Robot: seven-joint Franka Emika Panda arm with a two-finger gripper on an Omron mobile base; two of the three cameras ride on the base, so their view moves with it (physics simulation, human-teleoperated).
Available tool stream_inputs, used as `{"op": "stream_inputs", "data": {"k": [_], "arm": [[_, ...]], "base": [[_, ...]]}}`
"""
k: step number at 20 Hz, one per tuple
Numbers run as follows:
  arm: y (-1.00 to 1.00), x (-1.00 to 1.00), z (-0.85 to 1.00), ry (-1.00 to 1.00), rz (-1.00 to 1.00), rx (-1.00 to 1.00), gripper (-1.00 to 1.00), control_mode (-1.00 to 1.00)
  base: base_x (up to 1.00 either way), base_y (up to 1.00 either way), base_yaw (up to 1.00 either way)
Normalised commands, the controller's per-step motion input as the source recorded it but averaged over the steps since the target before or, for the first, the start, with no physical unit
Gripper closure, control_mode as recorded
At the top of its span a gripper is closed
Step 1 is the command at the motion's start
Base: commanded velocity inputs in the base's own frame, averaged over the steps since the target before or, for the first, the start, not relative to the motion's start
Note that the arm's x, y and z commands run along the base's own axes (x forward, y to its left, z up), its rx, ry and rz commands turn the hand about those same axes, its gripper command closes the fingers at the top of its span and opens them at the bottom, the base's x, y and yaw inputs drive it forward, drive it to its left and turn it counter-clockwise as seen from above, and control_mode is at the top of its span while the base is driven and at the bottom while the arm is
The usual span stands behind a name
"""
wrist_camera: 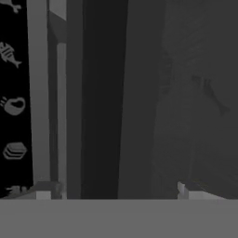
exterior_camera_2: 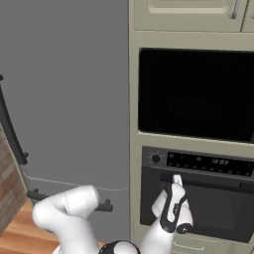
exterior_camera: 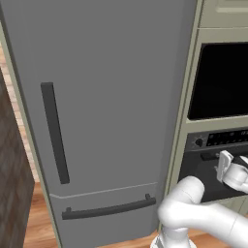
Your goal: Take the fish from the oven and place it on the plate on the counter.
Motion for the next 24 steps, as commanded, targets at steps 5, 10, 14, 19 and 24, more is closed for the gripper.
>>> {"op": "stream_inputs", "data": {"k": [5,10,14,19,24], "arm": [[-0.2,0.14,-0.02,-0.01,0.0,0.0,-1.0,-1.0],[-0.2,0.01,0.0,-0.08,0.0,0.01,-1.0,-1.0],[0.0,0.38,-0.04,-0.06,0.0,0.06,-1.0,-1.0],[-0.01,0.52,0.0,-0.04,0.0,0.04,-1.0,-1.0],[-0.01,0.45,0.0,-0.01,0.0,0.01,1.0,-1.0]], "base": [[0.0,0.0,0.0],[0.0,0.0,0.0],[0.0,0.0,0.0],[0.0,0.0,0.0],[0.0,0.0,0.0]]}}
